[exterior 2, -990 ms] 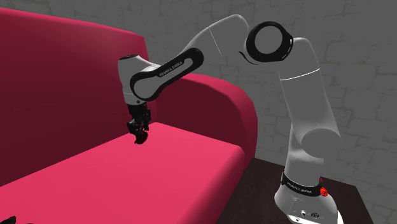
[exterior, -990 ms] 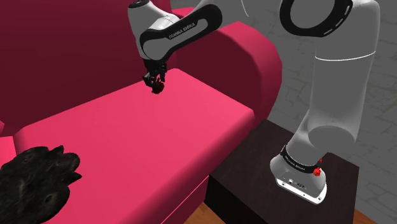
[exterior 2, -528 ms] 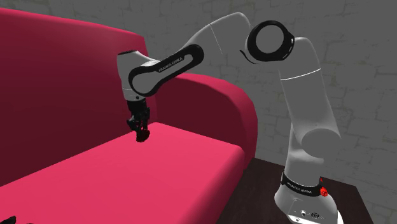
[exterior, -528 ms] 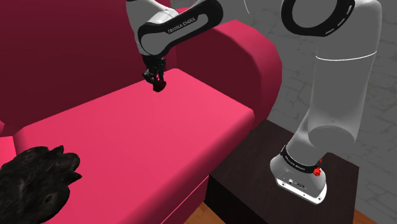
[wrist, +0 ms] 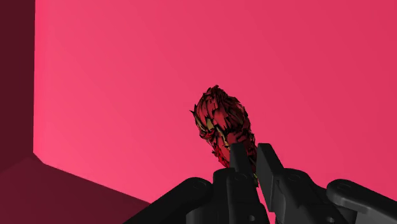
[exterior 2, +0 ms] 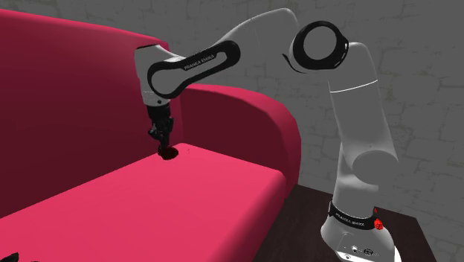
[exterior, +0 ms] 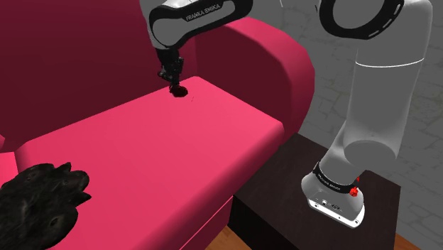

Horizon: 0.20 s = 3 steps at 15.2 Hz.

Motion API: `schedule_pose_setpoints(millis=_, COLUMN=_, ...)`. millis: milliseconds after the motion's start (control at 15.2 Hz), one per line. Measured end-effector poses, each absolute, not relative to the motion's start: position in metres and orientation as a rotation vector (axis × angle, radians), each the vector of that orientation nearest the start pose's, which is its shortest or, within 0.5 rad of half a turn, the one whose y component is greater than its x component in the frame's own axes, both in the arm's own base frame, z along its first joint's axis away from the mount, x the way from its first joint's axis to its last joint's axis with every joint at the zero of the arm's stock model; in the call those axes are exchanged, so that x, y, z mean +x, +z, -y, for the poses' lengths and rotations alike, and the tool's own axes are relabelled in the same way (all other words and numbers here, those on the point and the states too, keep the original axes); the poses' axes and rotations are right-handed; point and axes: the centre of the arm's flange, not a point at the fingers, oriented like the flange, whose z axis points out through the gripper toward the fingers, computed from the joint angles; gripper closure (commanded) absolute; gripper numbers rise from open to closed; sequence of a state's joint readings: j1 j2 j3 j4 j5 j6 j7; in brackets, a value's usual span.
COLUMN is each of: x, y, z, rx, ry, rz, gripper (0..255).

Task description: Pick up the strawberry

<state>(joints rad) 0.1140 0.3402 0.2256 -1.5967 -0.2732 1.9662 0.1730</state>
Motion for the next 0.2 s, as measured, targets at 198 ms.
schedule_pose_setpoints(millis=198, x=0.6353, y=0.4584, z=-0.1881, rx=-3.276, ry=-0.139, rz=0.417, gripper=255)
